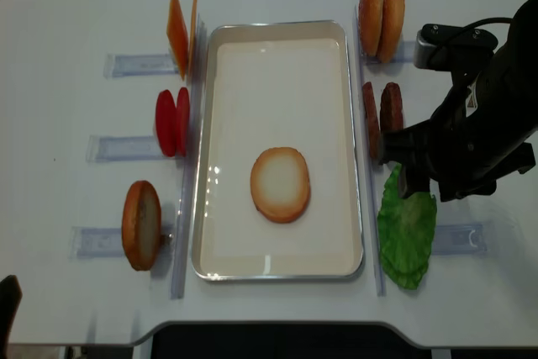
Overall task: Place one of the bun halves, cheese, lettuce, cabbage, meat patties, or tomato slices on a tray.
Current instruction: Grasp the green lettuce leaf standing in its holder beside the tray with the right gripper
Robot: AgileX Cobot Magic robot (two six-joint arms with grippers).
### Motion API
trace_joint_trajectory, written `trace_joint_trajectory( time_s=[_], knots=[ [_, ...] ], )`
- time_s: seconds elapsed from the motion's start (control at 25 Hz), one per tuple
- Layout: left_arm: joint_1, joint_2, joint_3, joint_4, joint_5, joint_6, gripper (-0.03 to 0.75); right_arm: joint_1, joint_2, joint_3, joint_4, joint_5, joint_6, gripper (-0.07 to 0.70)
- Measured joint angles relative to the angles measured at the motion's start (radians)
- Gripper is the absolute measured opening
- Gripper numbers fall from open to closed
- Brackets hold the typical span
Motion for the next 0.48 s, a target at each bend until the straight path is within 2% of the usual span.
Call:
trace_joint_trajectory(
  time_s=[0.32,0.48],
  knots=[
    [0.000,0.000,0.000,0.000,0.000,0.000,0.535,0.004,0.001,0.020,0.018,-0.016,0.001,0.309],
    [0.000,0.000,0.000,0.000,0.000,0.000,0.535,0.004,0.001,0.021,0.020,-0.028,0.001,0.188]
  ],
)
